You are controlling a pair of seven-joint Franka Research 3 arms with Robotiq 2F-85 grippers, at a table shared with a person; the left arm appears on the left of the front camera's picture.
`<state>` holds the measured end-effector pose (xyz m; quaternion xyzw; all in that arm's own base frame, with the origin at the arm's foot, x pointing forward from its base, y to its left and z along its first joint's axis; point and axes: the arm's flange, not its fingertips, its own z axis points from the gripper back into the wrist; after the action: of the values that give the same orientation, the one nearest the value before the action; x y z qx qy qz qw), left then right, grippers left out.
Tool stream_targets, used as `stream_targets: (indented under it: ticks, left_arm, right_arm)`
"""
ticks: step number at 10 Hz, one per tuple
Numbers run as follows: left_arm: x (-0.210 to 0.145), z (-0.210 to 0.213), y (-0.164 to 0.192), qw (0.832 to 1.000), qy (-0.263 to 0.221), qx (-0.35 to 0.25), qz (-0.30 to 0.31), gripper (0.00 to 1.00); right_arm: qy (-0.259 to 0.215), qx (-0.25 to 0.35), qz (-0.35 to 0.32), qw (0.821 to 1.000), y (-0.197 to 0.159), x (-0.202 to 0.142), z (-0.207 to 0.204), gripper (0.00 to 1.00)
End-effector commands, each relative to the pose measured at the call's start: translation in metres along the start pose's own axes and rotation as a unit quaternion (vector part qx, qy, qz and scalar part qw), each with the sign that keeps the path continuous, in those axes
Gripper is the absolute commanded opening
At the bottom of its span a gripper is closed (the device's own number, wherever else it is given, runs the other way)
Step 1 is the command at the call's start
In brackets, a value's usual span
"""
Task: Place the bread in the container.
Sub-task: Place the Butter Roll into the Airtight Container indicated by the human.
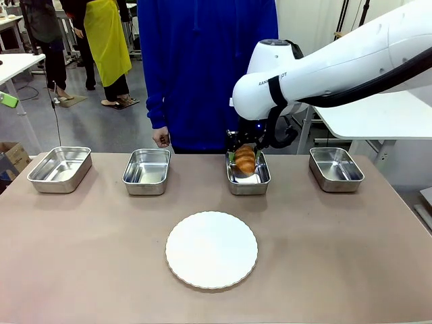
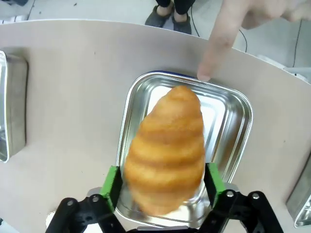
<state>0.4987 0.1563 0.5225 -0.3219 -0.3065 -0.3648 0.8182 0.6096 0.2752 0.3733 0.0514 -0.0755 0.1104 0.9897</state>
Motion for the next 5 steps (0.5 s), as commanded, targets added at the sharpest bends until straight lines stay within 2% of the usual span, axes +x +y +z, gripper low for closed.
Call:
stream_targets:
  ticks: [1,3,4,5]
  left_arm:
    - [0.0016,0.0012,-0.0033,1.000,-0.004,-0.003,-0.003,1.00]
    - [0.0016,0.0012,-0.0033,1.000,-0.004,-0.003,-0.003,1.00]
    - [0.0016,0.0012,-0.0033,1.000,-0.004,-0.003,-0.003,1.00]
    - [0.0016,0.0012,-0.0033,1.000,-0.004,-0.003,-0.003,1.00]
  right_arm:
    - [-0.013,-0.007,0.007,1.000,-0.0068,-0.0054,0.0038,1.00]
    - [-0.011,-0.013,0.000,1.000,-0.0076,-0.0059,0.0050,1.00]
    - [0.006,0.002,-0.027,1.000,-0.0033,-0.0073,0.0092,1.00]
    - [-0.003,-0.002,-0.002,1.000,-0.0033,0.0005,0.0038,1.00]
